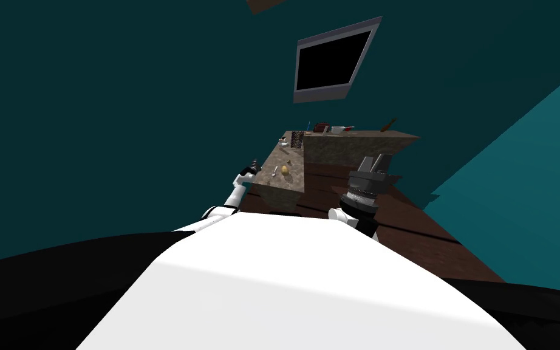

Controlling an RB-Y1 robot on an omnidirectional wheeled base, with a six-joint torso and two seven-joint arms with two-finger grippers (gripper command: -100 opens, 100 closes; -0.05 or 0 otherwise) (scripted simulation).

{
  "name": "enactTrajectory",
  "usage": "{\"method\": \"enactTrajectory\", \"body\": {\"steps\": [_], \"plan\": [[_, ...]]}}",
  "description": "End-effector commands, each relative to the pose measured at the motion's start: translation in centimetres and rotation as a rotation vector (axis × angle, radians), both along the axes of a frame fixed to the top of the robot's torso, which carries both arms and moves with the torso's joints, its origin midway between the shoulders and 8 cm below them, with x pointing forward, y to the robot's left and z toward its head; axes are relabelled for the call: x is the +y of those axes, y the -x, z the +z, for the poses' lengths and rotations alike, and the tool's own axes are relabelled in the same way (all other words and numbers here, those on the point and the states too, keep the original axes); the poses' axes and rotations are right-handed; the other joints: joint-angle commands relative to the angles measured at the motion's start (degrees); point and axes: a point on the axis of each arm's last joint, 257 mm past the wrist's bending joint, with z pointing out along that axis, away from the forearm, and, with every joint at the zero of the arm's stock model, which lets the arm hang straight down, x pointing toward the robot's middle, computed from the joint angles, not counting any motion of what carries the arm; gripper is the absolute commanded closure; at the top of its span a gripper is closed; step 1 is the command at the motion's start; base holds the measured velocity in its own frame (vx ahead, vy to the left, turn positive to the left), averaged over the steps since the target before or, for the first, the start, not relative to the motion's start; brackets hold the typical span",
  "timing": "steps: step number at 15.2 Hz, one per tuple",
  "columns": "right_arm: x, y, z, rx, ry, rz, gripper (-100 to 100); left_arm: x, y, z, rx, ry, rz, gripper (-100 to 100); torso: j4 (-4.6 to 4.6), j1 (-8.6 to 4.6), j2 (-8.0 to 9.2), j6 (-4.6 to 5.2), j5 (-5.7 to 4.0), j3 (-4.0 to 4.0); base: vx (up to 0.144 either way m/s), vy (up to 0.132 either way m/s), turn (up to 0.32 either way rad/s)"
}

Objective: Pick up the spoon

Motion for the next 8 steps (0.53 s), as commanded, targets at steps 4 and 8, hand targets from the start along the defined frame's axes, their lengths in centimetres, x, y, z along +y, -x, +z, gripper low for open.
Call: {"method": "enactTrajectory", "body": {"steps": [4, 8], "plan": [[0.0, 0.0, 0.0, 0.000, 0.000, 0.000, 0, 0.3, -1.8, -1.7, 0.100, 0.081, 0.030, -100, 0.00, -0.01, 0.00, 0.00, 0.00, 0.00, 0.006, -0.021, 0.004], [0.0, 0.0, 0.0, 0.000, 0.000, 0.000, 0, 0.6, -2.3, -3.5, 0.173, 0.129, 0.055, -100, 0.00, -0.02, -0.01, 0.00, -0.01, 0.00, 0.006, -0.016, 0.003]]}}
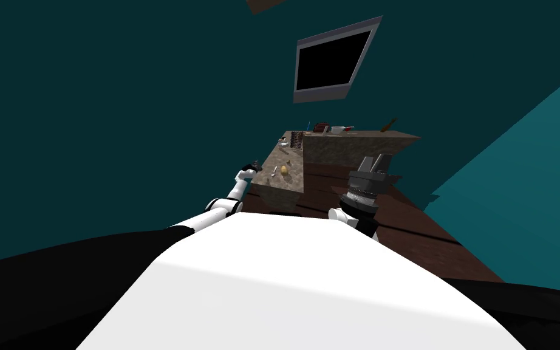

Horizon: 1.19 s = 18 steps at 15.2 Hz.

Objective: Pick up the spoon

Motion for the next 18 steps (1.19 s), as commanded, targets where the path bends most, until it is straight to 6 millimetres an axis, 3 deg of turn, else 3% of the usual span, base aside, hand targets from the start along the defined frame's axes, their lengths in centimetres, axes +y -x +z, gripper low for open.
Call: {"method": "enactTrajectory", "body": {"steps": [1, 7, 18], "plan": [[0.0, 0.0, 0.0, 0.000, 0.000, 0.000, 0, -0.5, -0.7, -0.4, 0.049, 0.055, 0.013, -100, 0.00, 0.00, 0.00, 0.00, 0.00, 0.00, 0.007, -0.015, 0.007], [0.0, 0.0, 0.0, 0.000, 0.000, 0.000, 0, -0.4, -1.1, -2.4, 0.135, 0.104, 0.042, -100, 0.00, 0.01, 0.00, -0.01, 0.00, 0.00, 0.007, -0.013, 0.003], [0.0, 0.0, 0.0, 0.000, 0.000, 0.000, 0, -3.5, -1.9, -4.2, 0.337, 0.283, 0.094, -100, 0.01, 0.00, 0.02, 0.00, 0.00, 0.01, 0.006, -0.014, 0.004]]}}
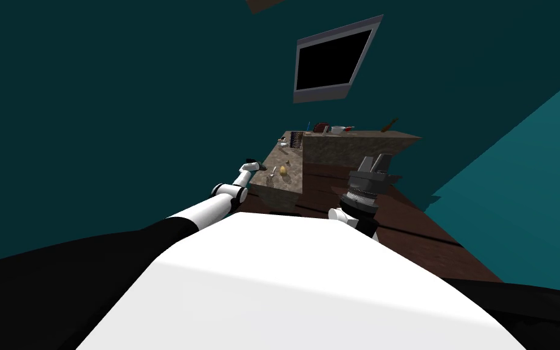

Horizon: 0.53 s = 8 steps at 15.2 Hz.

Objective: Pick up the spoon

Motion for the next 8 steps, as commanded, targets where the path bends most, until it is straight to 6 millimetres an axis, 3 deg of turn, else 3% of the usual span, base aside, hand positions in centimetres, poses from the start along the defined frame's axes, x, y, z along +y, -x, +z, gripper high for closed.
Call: {"method": "enactTrajectory", "body": {"steps": [1, 2, 4, 5, 7, 8], "plan": [[0.0, 0.0, 0.0, 0.000, 0.000, 0.000, 0, -0.1, 0.3, -0.9, 0.036, 0.016, 0.010, -100, 0.00, 0.00, 0.00, 0.00, 0.00, 0.00, 0.007, -0.011, -0.002], [0.0, 0.0, 0.0, 0.000, 0.000, 0.000, 0, -1.4, 0.0, -0.3, 0.062, 0.055, 0.013, -100, -0.01, 0.02, 0.00, -0.01, 0.01, 0.00, 0.006, -0.014, 0.009], [0.0, 0.0, 0.0, 0.000, 0.000, 0.000, 0, -1.1, 0.5, -1.3, 0.088, 0.056, 0.022, -100, 0.00, 0.00, 0.00, 0.00, 0.00, 0.00, 0.006, -0.013, 0.001], [0.0, 0.0, 0.0, 0.000, 0.000, 0.000, 0, -2.4, 0.3, -0.7, 0.114, 0.093, 0.024, -100, -0.01, 0.01, 0.01, -0.01, 0.01, 0.00, 0.005, -0.012, 0.007], [0.0, 0.0, 0.0, 0.000, 0.000, 0.000, 0, -2.0, 0.8, -1.7, 0.138, 0.093, 0.033, -100, 0.00, 0.00, 0.00, 0.00, 0.00, 0.00, 0.007, -0.011, 0.001], [0.0, 0.0, 0.0, 0.000, 0.000, 0.000, 0, -3.3, 0.8, -1.3, 0.170, 0.127, 0.036, -100, -0.01, 0.02, 0.00, -0.01, 0.01, 0.00, 0.007, -0.011, 0.006]]}}
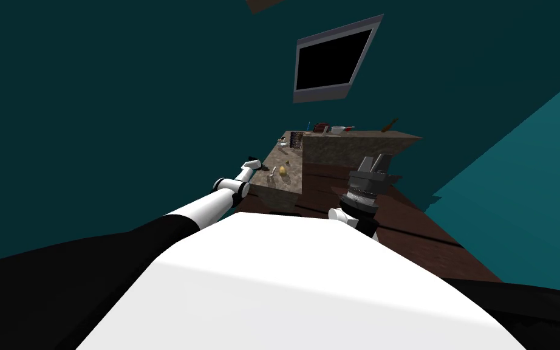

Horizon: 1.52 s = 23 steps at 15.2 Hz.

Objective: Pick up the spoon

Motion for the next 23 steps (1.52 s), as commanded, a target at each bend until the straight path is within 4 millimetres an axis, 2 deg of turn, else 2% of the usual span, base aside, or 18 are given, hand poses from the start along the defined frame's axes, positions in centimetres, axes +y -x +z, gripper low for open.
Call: {"method": "enactTrajectory", "body": {"steps": [1, 2, 5, 8, 10, 11, 12, 16, 20, 21, 23], "plan": [[0.0, 0.0, 0.0, 0.000, 0.000, 0.000, 0, -0.6, 0.5, -0.6, 0.047, 0.027, 0.011, -100, 0.00, 0.00, 0.00, 0.00, 0.00, 0.00, 0.008, -0.013, 0.002], [0.0, 0.0, 0.0, 0.000, 0.000, 0.000, 0, -1.8, 0.6, -0.2, 0.077, 0.058, 0.014, -100, 0.00, 0.00, 0.00, -0.01, 0.00, 0.00, 0.008, -0.016, 0.003], [0.0, 0.0, 0.0, 0.000, 0.000, 0.000, 0, -1.5, 1.0, -1.0, 0.095, 0.058, 0.020, -100, -0.01, 0.00, 0.01, -0.01, 0.00, 0.00, 0.006, -0.011, 0.001], [0.0, 0.0, 0.0, 0.000, 0.000, 0.000, 0, -3.4, 2.1, -1.6, 0.182, 0.111, 0.035, -100, 0.00, 0.02, 0.02, -0.01, 0.00, 0.01, 0.005, -0.009, 0.003], [0.0, 0.0, 0.0, 0.000, 0.000, 0.000, 0, -3.4, 2.1, -1.6, 0.182, 0.111, 0.035, -100, 0.00, 0.01, 0.01, -0.01, 0.00, 0.01, 0.006, -0.010, 0.001], [0.0, 0.0, 0.0, 0.000, 0.000, 0.000, 0, -4.3, 2.5, -1.5, 0.214, 0.132, 0.039, -100, 0.00, 0.02, 0.02, -0.01, 0.01, 0.01, 0.004, -0.009, 0.005], [0.0, 0.0, 0.0, 0.000, 0.000, 0.000, 0, -4.2, 2.7, -1.8, 0.222, 0.132, 0.041, -100, 0.00, 0.02, 0.02, -0.01, 0.00, 0.01, 0.004, -0.009, 0.002], [0.0, 0.0, 0.0, 0.000, 0.000, 0.000, 0, -5.9, 4.5, -2.6, 0.317, 0.174, 0.056, -100, 0.00, 0.01, 0.02, -0.01, 0.01, 0.01, 0.006, -0.009, 0.003], [0.0, 0.0, 0.0, 0.000, 0.000, 0.000, 0, -6.3, 4.9, -2.9, 0.339, 0.182, 0.059, -100, 0.00, 0.05, 0.03, -0.02, 0.01, 0.01, 0.001, -0.002, 0.001], [0.0, 0.0, 0.0, 0.000, 0.000, 0.000, 0, -6.5, 4.5, -2.3, 0.323, 0.182, 0.053, -100, 0.00, 0.06, 0.04, -0.02, 0.02, 0.02, 0.000, 0.000, 0.000], [0.0, 0.0, 0.0, 0.000, 0.000, 0.000, 0, -6.3, 4.9, -2.9, 0.339, 0.182, 0.059, -100, 0.00, 0.06, 0.04, -0.02, 0.01, 0.02, 0.000, 0.000, 0.000]]}}
